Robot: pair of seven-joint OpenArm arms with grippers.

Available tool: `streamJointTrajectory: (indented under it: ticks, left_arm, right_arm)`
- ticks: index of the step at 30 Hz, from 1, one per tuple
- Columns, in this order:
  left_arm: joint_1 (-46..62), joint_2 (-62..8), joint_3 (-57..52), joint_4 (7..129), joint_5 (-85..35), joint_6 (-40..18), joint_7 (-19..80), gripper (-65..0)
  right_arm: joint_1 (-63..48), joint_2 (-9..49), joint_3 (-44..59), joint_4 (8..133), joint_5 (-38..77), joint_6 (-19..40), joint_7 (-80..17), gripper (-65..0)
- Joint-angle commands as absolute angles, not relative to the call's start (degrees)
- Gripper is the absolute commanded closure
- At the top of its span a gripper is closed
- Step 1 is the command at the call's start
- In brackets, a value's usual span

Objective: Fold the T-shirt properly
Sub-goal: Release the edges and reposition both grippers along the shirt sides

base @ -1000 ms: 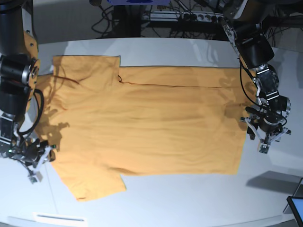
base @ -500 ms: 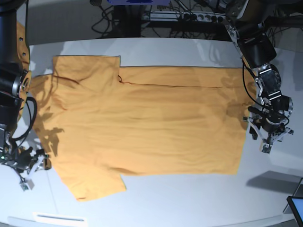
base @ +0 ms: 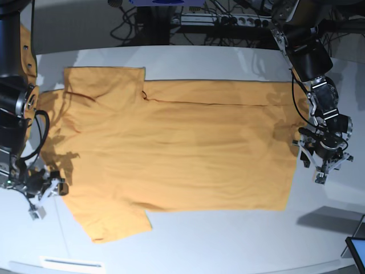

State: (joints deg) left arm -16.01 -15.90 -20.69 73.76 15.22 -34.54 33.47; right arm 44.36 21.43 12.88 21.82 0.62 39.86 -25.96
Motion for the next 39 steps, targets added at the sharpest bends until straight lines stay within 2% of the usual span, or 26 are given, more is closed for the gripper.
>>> streamJointTrajectory:
  ticks: [1, 8, 23, 26, 33, 39]
  left_arm:
    - [-17.27, -17.01, -20.79, 75.03, 15.08, -34.15, 32.48, -30.4]
    - [-16.57, -17.01, -20.79, 75.03, 15.08, -34.15, 32.57, -30.4]
    - [-13.49, -18.33, -20.88, 79.43, 15.08, -34.15, 32.75, -30.4]
    - [-12.44, -18.77, -20.88, 79.52, 15.25, -34.15, 32.75, -30.4]
    - [-11.65, -19.21, -20.97, 79.96, 14.99, -34.15, 32.75, -30.4]
    - [-10.33, -19.21, -26.07, 82.24, 14.99, -34.42, 32.75, -30.4]
  right_arm:
    - [46.81, 22.20, 13.14, 22.73, 1.45, 40.00, -24.31, -33.2]
    - [46.02, 20.70, 12.97, 22.55, 1.45, 40.00, -24.31, -33.2]
    - [44.97, 21.93, 12.79, 22.55, 1.19, 40.00, -20.35, -33.4]
    - [44.44, 21.93, 12.70, 22.46, 1.19, 36.53, -18.24, -33.5]
    - [43.65, 21.76, 12.70, 22.46, 1.19, 37.05, -17.89, -33.5]
    - [43.65, 21.58, 12.70, 22.37, 1.19, 36.88, -17.10, -33.5]
